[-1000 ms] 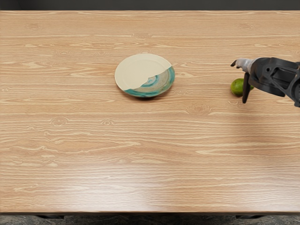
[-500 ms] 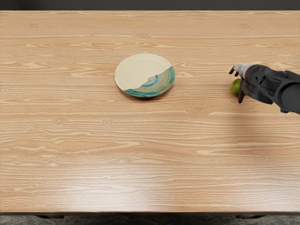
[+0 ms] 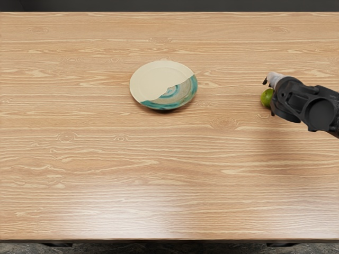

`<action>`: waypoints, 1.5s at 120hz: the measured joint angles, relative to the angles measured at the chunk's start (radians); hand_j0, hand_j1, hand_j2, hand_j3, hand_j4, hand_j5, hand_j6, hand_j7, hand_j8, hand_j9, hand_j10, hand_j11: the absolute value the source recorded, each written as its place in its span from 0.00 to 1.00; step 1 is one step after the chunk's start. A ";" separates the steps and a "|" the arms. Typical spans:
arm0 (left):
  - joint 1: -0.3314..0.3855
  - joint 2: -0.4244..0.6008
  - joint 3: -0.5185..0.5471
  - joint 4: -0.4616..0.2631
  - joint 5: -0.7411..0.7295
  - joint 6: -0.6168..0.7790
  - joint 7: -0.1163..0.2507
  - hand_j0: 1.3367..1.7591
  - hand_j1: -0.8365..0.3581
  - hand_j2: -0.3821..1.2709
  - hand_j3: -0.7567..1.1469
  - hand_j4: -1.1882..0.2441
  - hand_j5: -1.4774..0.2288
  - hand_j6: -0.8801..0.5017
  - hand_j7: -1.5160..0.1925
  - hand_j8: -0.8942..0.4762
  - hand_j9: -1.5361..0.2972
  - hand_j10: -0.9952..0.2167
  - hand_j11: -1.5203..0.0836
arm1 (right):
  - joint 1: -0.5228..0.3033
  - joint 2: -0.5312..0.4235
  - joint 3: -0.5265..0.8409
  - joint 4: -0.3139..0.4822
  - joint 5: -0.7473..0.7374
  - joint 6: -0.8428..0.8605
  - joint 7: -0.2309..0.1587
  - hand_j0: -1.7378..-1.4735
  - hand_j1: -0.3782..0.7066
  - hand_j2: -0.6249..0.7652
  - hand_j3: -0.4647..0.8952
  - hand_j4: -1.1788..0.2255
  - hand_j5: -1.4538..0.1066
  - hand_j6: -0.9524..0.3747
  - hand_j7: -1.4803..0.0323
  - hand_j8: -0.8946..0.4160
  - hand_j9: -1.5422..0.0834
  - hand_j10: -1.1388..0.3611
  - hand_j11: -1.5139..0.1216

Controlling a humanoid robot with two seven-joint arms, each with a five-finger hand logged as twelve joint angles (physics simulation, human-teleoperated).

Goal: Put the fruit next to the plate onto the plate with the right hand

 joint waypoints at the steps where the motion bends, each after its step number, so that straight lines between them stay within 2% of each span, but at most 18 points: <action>1: 0.000 0.000 0.000 0.000 0.000 0.000 0.000 0.76 0.98 0.23 0.40 0.82 0.85 0.63 0.88 0.64 0.83 0.81 0.94 | 0.000 0.003 -0.001 -0.004 0.000 -0.001 0.000 0.30 0.31 0.41 0.34 0.65 0.72 0.52 0.76 0.48 0.74 0.59 0.72; 19: 0.000 0.000 0.000 0.000 0.000 0.000 0.000 0.76 0.98 0.23 0.40 0.82 0.85 0.63 0.88 0.64 0.83 0.81 0.94 | -0.003 0.039 -0.021 -0.057 0.005 -0.015 0.000 0.30 0.36 0.41 0.34 0.62 0.68 0.48 0.72 0.45 0.70 0.55 0.68; 41: 0.000 0.000 0.000 0.000 0.000 0.000 0.000 0.76 0.98 0.23 0.40 0.82 0.85 0.63 0.88 0.64 0.83 0.81 0.94 | -0.004 0.049 -0.026 -0.072 0.011 -0.018 0.000 0.30 0.49 0.39 0.34 0.54 0.58 0.40 0.62 0.36 0.61 0.48 0.59; 49: 0.000 0.000 0.000 0.000 0.000 0.000 0.000 0.76 0.98 0.23 0.40 0.82 0.85 0.63 0.88 0.64 0.83 0.81 0.94 | -0.003 0.050 -0.026 -0.078 0.017 -0.018 0.000 0.31 0.52 0.41 0.34 0.50 0.53 0.39 0.57 0.38 0.56 0.44 0.54; 62: 0.001 0.000 0.000 0.000 0.000 0.000 0.000 0.76 0.98 0.23 0.40 0.82 0.85 0.63 0.88 0.64 0.83 0.81 0.94 | 0.001 0.065 -0.026 -0.112 0.036 -0.016 -0.001 0.33 0.53 0.44 0.34 0.44 0.45 0.40 0.49 0.40 0.48 0.39 0.46; 79: 0.001 0.000 0.000 0.000 0.000 0.000 0.000 0.76 0.98 0.23 0.40 0.82 0.85 0.63 0.88 0.64 0.83 0.81 0.94 | 0.018 0.076 -0.025 -0.137 0.062 -0.013 -0.001 0.33 0.55 0.47 0.34 0.49 0.38 0.45 0.43 0.46 0.42 0.41 0.40; 105: 0.001 0.000 0.000 0.000 0.000 0.000 0.000 0.76 0.98 0.23 0.40 0.82 0.85 0.63 0.88 0.64 0.83 0.81 0.94 | 0.080 0.098 -0.022 -0.139 0.093 0.015 -0.001 0.33 0.57 0.49 0.34 0.52 0.34 0.49 0.39 0.49 0.39 0.43 0.37; 141: 0.001 0.000 0.000 0.000 0.000 0.000 0.000 0.76 0.98 0.23 0.40 0.82 0.85 0.63 0.88 0.64 0.83 0.81 0.94 | 0.199 0.242 -0.079 -0.134 0.089 0.041 0.000 0.33 0.58 0.50 0.34 0.54 0.31 0.51 0.37 0.51 0.36 0.45 0.34; 173: 0.000 0.000 0.000 0.000 0.000 0.000 0.000 0.76 0.98 0.23 0.40 0.82 0.85 0.63 0.88 0.64 0.83 0.81 0.94 | 0.272 0.283 -0.109 -0.132 0.091 0.039 0.033 0.33 0.59 0.51 0.34 0.56 0.30 0.52 0.36 0.52 0.35 0.45 0.33; 180: 0.000 0.000 0.000 0.000 0.000 0.000 0.000 0.76 0.98 0.23 0.40 0.82 0.85 0.63 0.88 0.64 0.83 0.81 0.94 | 0.283 0.285 -0.114 -0.131 0.091 0.039 0.054 0.33 0.60 0.52 0.34 0.57 0.29 0.53 0.35 0.54 0.34 0.47 0.32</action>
